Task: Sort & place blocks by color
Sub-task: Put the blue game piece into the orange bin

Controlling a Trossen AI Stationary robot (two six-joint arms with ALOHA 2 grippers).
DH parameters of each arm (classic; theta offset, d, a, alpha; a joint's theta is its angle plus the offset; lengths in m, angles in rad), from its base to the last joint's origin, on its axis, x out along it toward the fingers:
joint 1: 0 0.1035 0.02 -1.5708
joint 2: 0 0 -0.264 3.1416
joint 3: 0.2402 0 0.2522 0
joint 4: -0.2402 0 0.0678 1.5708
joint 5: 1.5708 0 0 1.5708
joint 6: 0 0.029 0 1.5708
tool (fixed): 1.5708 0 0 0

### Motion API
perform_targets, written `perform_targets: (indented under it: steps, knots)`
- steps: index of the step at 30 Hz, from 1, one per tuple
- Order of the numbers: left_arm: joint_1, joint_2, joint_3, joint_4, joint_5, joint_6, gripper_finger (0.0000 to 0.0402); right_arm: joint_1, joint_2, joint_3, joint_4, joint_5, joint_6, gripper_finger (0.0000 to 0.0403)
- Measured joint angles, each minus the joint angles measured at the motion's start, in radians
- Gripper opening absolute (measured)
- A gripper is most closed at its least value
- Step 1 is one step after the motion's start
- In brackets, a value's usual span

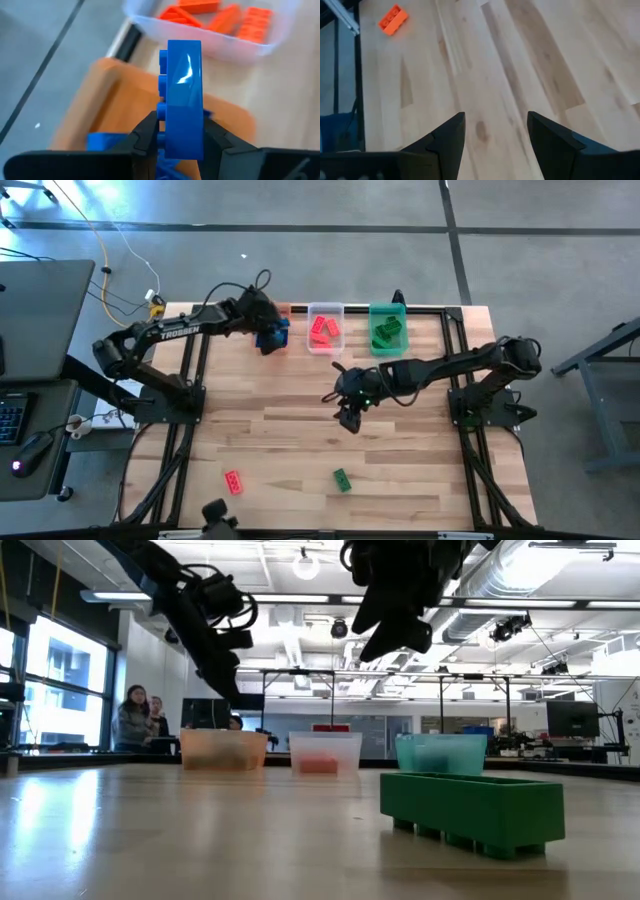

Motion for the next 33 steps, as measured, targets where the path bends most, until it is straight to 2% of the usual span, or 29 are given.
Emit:
perform_targets:
  steps: [5,10,15,24,33]
  knots:
    - [0.086,-0.001,0.000,0.011,0.003,-0.031,0.0075,0.031,0.000,0.000,0.000,0.000,0.001,0.0200]
    - [0.133,-0.001,0.000,0.016,0.058,-0.063,0.0075,0.050,0.000,0.000,0.000,0.040,0.002,0.0200]
    - [0.128,0.011,0.000,0.018,0.040,-0.089,0.0076,0.056,0.000,0.000,0.000,0.057,0.006,0.0200]
    - [0.119,0.131,0.000,0.029,0.027,-0.133,0.0076,0.055,0.000,0.000,0.001,0.058,0.069,0.0200]
    - [0.115,0.144,0.000,0.078,-0.003,-0.167,0.0082,0.055,0.001,0.000,0.001,0.058,0.071,0.0200]
